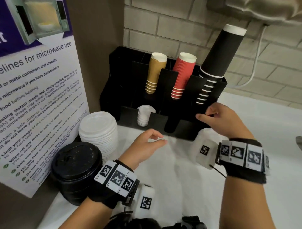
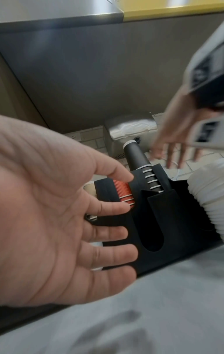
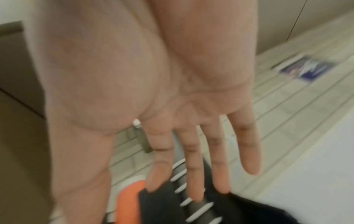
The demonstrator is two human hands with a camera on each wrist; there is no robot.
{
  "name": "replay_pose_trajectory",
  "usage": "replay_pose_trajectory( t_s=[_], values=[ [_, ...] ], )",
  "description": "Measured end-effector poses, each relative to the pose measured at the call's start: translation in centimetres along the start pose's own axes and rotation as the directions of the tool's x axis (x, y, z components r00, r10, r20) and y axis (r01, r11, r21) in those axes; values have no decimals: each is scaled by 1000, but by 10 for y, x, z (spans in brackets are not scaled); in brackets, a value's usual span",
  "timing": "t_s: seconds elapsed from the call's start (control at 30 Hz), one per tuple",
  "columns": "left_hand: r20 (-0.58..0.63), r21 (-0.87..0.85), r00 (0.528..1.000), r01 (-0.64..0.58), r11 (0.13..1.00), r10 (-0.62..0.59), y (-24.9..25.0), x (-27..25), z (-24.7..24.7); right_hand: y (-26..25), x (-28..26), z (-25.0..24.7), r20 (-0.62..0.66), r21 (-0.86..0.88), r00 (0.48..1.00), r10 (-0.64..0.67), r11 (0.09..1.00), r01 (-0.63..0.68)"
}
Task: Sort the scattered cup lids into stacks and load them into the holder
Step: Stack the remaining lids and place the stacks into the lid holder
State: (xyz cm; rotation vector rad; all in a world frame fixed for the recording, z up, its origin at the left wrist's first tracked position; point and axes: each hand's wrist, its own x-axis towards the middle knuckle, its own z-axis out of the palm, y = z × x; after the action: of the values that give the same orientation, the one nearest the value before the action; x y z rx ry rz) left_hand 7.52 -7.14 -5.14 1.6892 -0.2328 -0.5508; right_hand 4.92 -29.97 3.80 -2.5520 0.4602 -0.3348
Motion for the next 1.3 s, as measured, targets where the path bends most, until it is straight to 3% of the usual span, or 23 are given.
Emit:
replay_pose_trajectory(
  t_s=[0.07, 0.17, 0.63, 0.73, 0.8, 0.9, 1.0, 1.3],
  values=[
    [0, 7, 1000, 0, 1000, 0, 1, -1, 0, 25, -13, 0, 40, -13, 989, 142, 990, -142],
    [12, 19, 1000, 2, 1000, -2, 2, -2, 1, 43, -24, 13, 64, 13, 972, 225, 974, -226],
    [31, 47, 999, -40, 998, 38, 9, 0, 3, 56, -23, 24, -43, 53, 984, 173, 984, -171],
    [43, 44, 995, -97, 994, 95, 11, -2, 4, 44, -23, 15, -82, 105, 991, 103, 990, -94],
    [63, 17, 987, -152, 988, 150, 13, -4, 5, 30, -24, 12, -82, 233, 996, 36, 972, -16],
    [105, -64, 960, -254, 965, 260, 15, -6, 9, 1, -27, 18, 30, 457, 998, -60, 889, 40],
    [114, -158, 936, -314, 936, 333, 18, -6, 11, -24, -30, 32, 175, 576, 973, -151, 817, 24],
    [-74, -214, 897, -441, 872, 435, 15, -1, 5, -46, -30, 45, 304, 647, 909, -286, 762, 23]
  ],
)
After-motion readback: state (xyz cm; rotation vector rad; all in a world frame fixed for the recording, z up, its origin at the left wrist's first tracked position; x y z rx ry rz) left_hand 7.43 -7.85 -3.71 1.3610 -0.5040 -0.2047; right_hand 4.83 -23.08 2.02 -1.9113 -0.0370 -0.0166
